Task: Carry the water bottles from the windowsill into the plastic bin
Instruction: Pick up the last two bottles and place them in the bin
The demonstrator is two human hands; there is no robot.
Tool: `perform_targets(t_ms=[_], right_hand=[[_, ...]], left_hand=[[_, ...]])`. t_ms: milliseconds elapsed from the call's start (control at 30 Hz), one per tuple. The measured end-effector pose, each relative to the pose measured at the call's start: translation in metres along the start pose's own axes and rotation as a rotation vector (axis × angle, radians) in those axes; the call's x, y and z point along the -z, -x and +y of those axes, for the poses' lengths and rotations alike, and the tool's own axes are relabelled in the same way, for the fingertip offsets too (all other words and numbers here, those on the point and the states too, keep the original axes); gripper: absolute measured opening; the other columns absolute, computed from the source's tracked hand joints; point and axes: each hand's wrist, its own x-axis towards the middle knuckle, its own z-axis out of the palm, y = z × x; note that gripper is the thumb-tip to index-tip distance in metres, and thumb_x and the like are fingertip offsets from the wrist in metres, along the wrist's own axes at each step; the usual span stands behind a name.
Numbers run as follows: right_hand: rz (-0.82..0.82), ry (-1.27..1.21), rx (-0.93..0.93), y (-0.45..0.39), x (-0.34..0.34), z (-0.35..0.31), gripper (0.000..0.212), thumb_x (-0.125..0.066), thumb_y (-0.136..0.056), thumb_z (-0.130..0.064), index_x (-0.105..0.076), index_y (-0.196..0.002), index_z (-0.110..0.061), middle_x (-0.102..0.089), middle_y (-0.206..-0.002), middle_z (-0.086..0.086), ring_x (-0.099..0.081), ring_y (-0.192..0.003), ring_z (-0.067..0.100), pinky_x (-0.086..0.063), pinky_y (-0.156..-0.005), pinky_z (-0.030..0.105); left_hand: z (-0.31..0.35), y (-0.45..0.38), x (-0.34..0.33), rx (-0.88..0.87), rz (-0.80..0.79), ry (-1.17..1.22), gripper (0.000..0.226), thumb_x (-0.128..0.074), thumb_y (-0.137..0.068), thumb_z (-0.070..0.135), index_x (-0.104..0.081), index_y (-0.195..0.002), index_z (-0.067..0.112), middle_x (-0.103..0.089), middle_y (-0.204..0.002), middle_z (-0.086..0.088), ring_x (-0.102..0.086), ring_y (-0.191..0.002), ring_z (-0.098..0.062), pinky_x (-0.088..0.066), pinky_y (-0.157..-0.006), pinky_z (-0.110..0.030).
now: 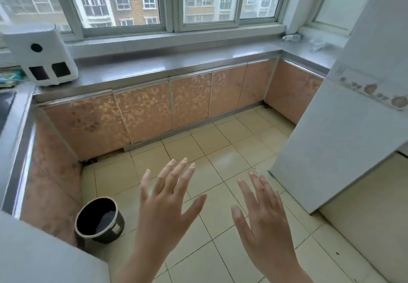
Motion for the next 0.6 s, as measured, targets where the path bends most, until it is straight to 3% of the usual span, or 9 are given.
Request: perform_targets(t_ms=[167,433,600], right_hand=[[0.017,0.001,-0.059,-0.062,-0.012,0.036,0.054,-0.032,-0.093,-0.044,-0.036,-0.144,-0.026,-0.034,-0.153,0.003,-0.017,-0.141,0.014,-0.010,-0.112,0.037],[0.048,-0.026,-0.081,-0.202,-0.028,0.124,0.057,-0.026,-0.093,-0.050,-0.024,-0.148,-0.034,-0.021,-0.158,-0.007,-0.006,-0.145,0.007,-0.006,-0.115,0.035],[0.064,-0.012,-0.059,-0.289,-0.026,0.167,0.056,-0.027,-0.094,-0.051,-0.027,-0.146,-0.032,-0.024,-0.157,-0.004,-0.013,-0.145,0.013,-0.011,-0.113,0.039]], left_hand=[[-0.003,-0.067,-0.047,-0.052,-0.018,0.060,0.062,-0.042,-0.091,0.061,-0.058,-0.137,0.023,-0.055,-0.145,0.006,-0.042,-0.139,-0.014,-0.024,-0.115,-0.053],[0.012,-0.218,-0.131,-0.087,0.015,0.094,0.061,-0.044,-0.090,0.060,-0.057,-0.137,0.023,-0.054,-0.146,0.007,-0.038,-0.140,-0.013,-0.021,-0.116,-0.053],[0.020,-0.302,-0.174,-0.080,0.025,0.104,0.060,-0.044,-0.090,0.059,-0.057,-0.137,0.024,-0.054,-0.146,0.008,-0.040,-0.139,-0.012,-0.021,-0.116,-0.052]])
